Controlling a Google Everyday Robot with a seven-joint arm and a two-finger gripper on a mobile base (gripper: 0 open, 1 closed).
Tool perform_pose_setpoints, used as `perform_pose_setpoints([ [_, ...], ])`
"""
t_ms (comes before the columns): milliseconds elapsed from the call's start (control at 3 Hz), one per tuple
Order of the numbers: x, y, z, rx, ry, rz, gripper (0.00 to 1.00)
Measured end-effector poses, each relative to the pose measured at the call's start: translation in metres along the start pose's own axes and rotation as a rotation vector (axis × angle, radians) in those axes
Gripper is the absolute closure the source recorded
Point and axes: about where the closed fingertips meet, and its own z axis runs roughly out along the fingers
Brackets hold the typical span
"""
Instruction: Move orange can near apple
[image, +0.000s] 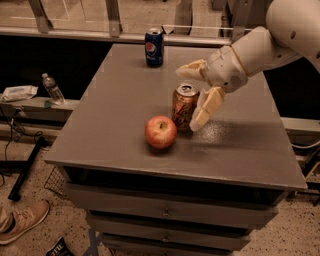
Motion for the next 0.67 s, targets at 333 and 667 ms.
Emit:
perform_pose_setpoints([
  [333, 0.014, 0.008, -0.039, 0.085, 0.183, 0.043, 0.0],
  [667, 0.04, 0.026, -0.105, 0.227, 0.367, 0.137, 0.0],
])
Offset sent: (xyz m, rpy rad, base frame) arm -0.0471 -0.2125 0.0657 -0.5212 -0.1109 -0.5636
